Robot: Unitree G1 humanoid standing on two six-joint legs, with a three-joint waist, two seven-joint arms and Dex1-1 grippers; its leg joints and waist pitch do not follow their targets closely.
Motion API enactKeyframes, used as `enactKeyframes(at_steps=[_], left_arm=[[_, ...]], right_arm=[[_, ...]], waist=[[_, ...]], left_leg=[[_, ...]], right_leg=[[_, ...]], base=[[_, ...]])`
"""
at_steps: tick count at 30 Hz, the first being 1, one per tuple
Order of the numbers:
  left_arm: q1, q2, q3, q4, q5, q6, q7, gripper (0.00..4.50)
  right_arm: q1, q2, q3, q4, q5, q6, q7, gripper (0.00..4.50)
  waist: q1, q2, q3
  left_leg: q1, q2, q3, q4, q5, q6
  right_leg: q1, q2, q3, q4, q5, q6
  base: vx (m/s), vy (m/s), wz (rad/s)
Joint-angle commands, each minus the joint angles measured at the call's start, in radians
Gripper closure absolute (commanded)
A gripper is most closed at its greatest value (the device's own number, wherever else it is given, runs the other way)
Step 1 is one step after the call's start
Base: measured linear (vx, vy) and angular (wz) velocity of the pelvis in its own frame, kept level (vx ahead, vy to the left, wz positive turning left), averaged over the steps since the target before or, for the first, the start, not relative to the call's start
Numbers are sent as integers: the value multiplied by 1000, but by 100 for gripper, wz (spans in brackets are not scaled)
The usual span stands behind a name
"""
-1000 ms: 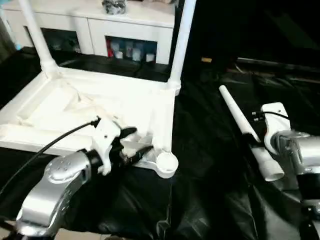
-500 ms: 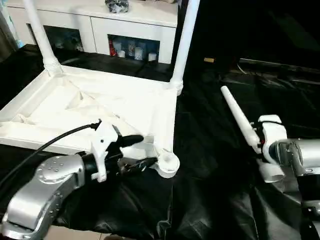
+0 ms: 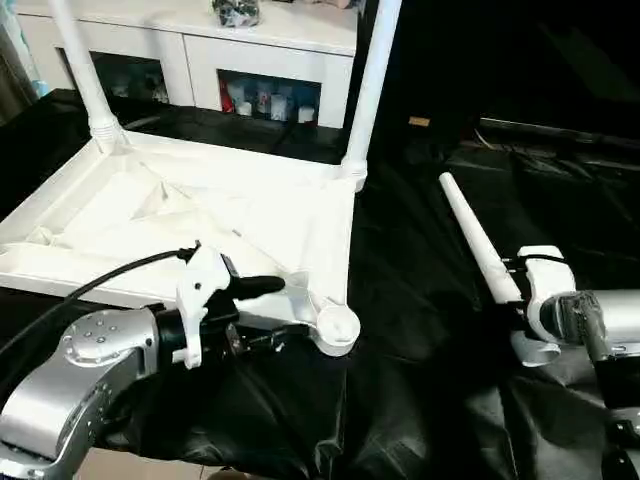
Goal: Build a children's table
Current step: Pick table leg
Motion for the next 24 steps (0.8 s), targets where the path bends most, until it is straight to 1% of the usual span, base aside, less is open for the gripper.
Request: enactKeyframes(at_steps=[1, 3, 5, 6, 7, 8, 9, 10, 11, 12, 13, 14, 15, 16, 17, 18, 19, 20, 21, 22, 23, 24], left_arm=[[-7, -1, 4, 0, 12, -17, 14, 46], [-7, -10, 10, 2, 10, -22, 22, 46], [-23, -30, 17, 13, 10, -29, 46, 46], [-33, -39, 23, 20, 10, -29, 61, 46], [-47, -52, 34, 31, 5, -30, 78, 46], [-64, -67, 49, 45, 2, -25, 102, 46], [-73, -75, 57, 52, 0, -21, 116, 46], [-76, -79, 60, 55, -1, -19, 122, 46], [-81, -84, 64, 60, -2, -16, 131, 46], [-94, -93, 67, 72, -1, -27, 138, 46], [-109, -102, 70, 82, -2, -32, 146, 46], [-151, -121, 77, 110, 0, -24, 175, 46], [-167, -127, 80, 120, 0, -24, 184, 46], [-191, -142, 87, 137, -3, -14, 205, 46], [-207, -153, 92, 147, -4, -7, 219, 46], [-242, -181, 100, 171, -10, -11, 243, 46], [-249, -188, 102, 175, -14, -8, 248, 46], [-289, -224, 113, 194, -37, 6, 273, 29], [-319, -253, 121, 207, -60, 18, 289, 18], [-366, -312, 139, 218, -122, 47, 314, 11], [-374, -323, 142, 218, -136, 53, 318, 11], [-398, -360, 136, 215, -182, 63, 310, 11]], right_arm=[[14, 10, -58, 11, 18, -8, -28, 236], [15, 14, -83, 6, 25, -16, -37, 248], [19, 21, -130, -11, 43, -36, -43, 255], [20, 32, -159, -18, 57, -54, -46, 258], [20, 48, -197, -24, 75, -85, -54, 260], [19, 71, -239, -32, 96, -138, -63, 260], [20, 83, -260, -37, 108, -170, -67, 261], [20, 88, -268, -39, 113, -184, -69, 261], [20, 96, -281, -42, 120, -205, -72, 261], [21, 107, -301, -45, 137, -238, -64, 262], [17, 115, -318, -47, 153, -247, -59, 262], [15, 143, -354, -60, 199, -311, -29, 262], [16, 156, -367, -71, 220, -350, -8, 262], [21, 176, -377, -95, 247, -397, 20, 262], [25, 190, -384, -112, 262, -426, 38, 262], [36, 212, -391, -150, 303, -458, 96, 262], [38, 217, -392, -158, 312, -462, 107, 262], [51, 240, -395, -197, 356, -484, 162, 262], [63, 255, -392, -227, 387, -496, 203, 262], [88, 272, -365, -289, 427, -500, 267, 262], [93, 275, -359, -303, 435, -499, 279, 262], [114, 289, -335, -365, 487, -479, 340, 262]], waist=[[-2, 13, -51], [-3, 15, -51], [-3, 14, -51], [-2, 9, -51], [-2, 10, -51], [-2, 14, -52], [-2, 12, -53], [-3, 12, -53], [-3, 11, -53], [-2, 11, -54], [-1, 12, -54], [-1, 12, -56], [-1, 13, -57], [1, 12, -59], [0, 12, -59], [-1, 10, -60], [3, 12, -61], [4, 11, -63], [4, 11, -63], [7, 16, -64], [12, 15, -65], [14, 25, -66]], left_leg=[[1, 11, 15, -85, -109, -59], [2, 11, 15, -84, -112, -61], [2, 11, 15, -85, -118, -58], [1, 11, 16, -84, -117, -55], [0, 11, 17, -84, -114, -53], [1, 10, 16, -84, -109, -52], [1, 11, 17, -84, -109, -51], [2, 11, 16, -84, -110, -49], [0, 10, 15, -85, -103, -47], [-1, 11, 16, -84, -88, -42], [0, 10, 16, -83, -82, -39], [0, 9, 16, -83, -65, -35], [0, 9, 17, -82, -65, -32], [1, 11, 17, -82, -63, -24], [0, 11, 17, -82, -58, -18], [-2, 11, 15, -82, -35, -9], [0, 12, 17, -81, -29, 1], [0, 12, 17, -81, -19, 13], [-2, 11, 17, -79, -13, 16], [-2, 11, 17, -77, 2, 23], [0, 12, 17, -76, 8, 27], [-3, 13, 13, -76, 24, 32]], right_leg=[[38, -40, 24, -79, -56, -176], [37, -39, 24, -80, -52, -178], [37, -40, 24, -80, -54, -179], [39, -41, 24, -81, -62, -180], [38, -42, 26, -82, -61, -179], [39, -42, 24, -80, -55, -180], [38, -44, 25, -81, -51, -180], [38, -44, 23, -81, -53, -183], [41, -42, 22, -80, -49, -182], [41, -43, 23, -78, -30, -181], [41, -42, 22, -78, -21, -182], [43, -41, 22, -75, 6, -184], [42, -42, 22, -75, 14, -186], [44, -44, 21, -74, 29, -191], [44, -44, 21, -74, 39, -193], [48, -45, 20, -71, 69, -199], [49, -46, 20, -72, 86, -204], [51, -46, 19, -70, 109, -216], [52, -45, 18, -68, 121, -222], [53, -46, 19, -67, 143, -232], [52, -47, 18, -67, 158, -239], [55, -48, 16, -63, 184, -252]], base=[[0, 0, 0], [0, 0, 0], [0, 0, 0], [0, 0, 0], [0, 0, 0], [0, 0, 0], [0, 0, 0], [0, 0, 0], [0, 0, 0], [0, 0, 0], [0, 0, 0], [0, 0, 0], [0, 0, 0], [0, 0, 0], [0, 0, 0], [0, 0, 0], [0, 0, 0], [0, 0, 0], [0, 0, 0], [0, 0, 0], [0, 0, 0], [0, 0, 0]])
